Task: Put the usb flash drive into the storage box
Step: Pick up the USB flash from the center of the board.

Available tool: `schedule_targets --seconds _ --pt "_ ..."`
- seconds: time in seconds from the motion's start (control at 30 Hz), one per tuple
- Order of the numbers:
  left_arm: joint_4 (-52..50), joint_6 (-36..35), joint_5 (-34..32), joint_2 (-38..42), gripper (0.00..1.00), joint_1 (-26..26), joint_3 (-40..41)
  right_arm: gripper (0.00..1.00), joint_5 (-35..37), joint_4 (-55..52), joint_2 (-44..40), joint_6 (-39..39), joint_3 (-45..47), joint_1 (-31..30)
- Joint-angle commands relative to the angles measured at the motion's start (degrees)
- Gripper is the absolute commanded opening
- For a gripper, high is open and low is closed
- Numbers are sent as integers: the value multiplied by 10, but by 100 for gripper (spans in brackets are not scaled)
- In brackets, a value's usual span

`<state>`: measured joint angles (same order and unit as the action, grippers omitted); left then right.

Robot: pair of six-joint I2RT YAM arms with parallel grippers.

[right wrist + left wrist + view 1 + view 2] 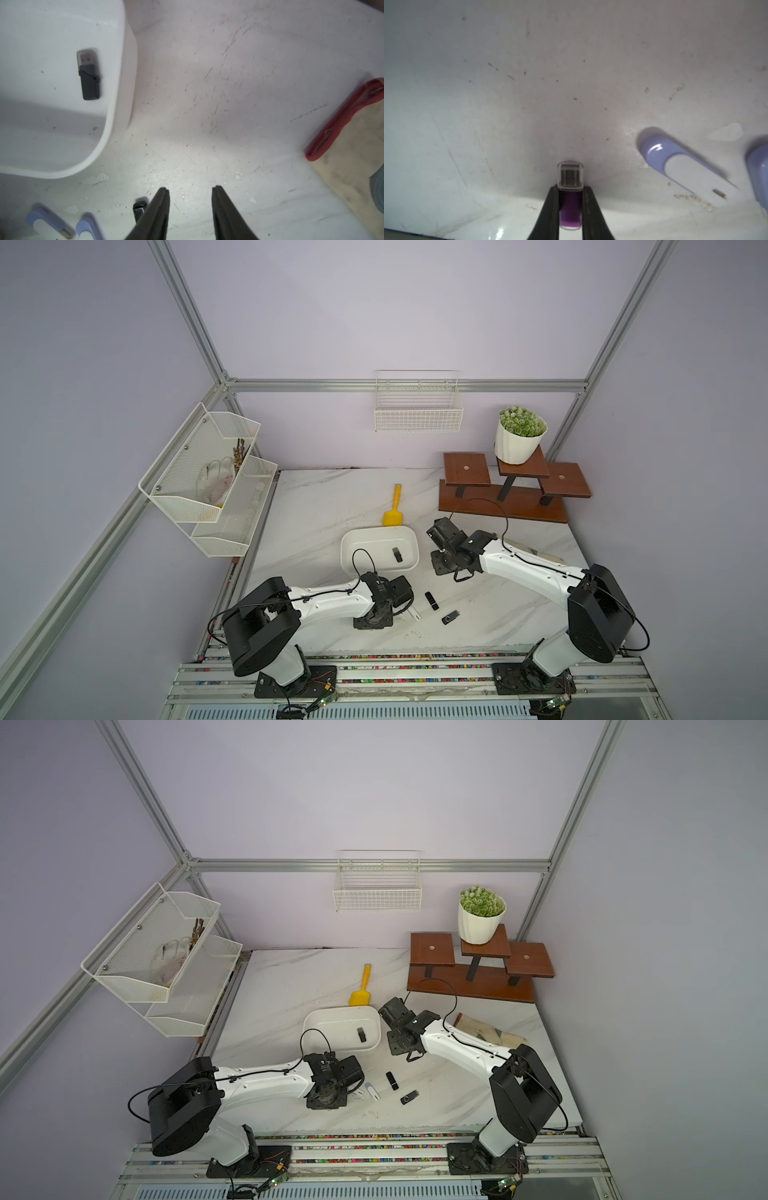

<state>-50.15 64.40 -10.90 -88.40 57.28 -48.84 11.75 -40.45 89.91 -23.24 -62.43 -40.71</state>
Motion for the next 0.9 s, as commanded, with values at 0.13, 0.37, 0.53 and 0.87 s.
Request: schedule_targets --seconds 0.13,0.37,0.53,0.87 --pt "-90 -84 -41 91 0 -59 -59 48 -44 29 -42 -36 54 -39" --pt "-123 -159 -56 142 0 -131 -111 48 -52 53 -25 -56 84 -82" --pt "-136 -197 -61 135 0 -165 -142 43 -52 68 10 -60 86 -102" --pt "-132 -236 -52 139 0 -217 -142 37 -48 83 61 -61 84 -117"
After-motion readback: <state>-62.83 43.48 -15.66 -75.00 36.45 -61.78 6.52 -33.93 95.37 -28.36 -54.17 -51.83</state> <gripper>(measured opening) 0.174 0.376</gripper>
